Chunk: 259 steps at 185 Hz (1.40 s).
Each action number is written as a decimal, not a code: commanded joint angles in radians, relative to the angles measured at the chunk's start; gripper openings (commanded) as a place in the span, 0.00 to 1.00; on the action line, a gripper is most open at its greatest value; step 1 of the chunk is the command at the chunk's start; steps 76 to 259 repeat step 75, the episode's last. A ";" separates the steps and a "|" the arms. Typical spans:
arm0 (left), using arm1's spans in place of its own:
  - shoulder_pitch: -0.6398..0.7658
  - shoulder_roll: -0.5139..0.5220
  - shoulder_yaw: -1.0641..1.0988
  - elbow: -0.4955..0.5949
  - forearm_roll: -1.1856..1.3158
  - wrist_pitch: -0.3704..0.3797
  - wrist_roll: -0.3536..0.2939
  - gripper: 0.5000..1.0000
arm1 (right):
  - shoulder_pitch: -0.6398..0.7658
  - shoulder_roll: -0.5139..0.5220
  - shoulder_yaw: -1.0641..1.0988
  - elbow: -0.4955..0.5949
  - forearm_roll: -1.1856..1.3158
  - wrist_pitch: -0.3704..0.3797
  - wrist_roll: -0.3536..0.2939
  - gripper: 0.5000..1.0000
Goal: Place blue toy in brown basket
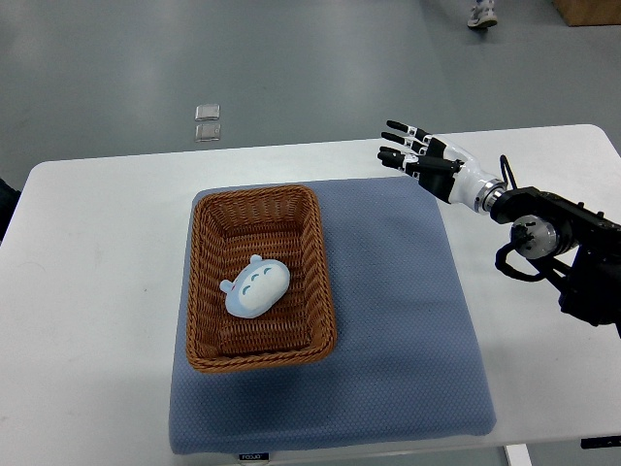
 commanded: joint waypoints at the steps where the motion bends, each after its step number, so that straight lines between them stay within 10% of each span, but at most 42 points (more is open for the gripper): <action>1: 0.000 0.000 0.000 -0.001 0.000 0.000 0.000 1.00 | -0.008 0.007 0.006 0.001 0.001 0.004 0.003 0.84; 259: 0.000 0.000 0.000 -0.001 0.000 0.000 0.000 1.00 | -0.017 0.006 0.008 0.001 0.003 -0.002 0.008 0.84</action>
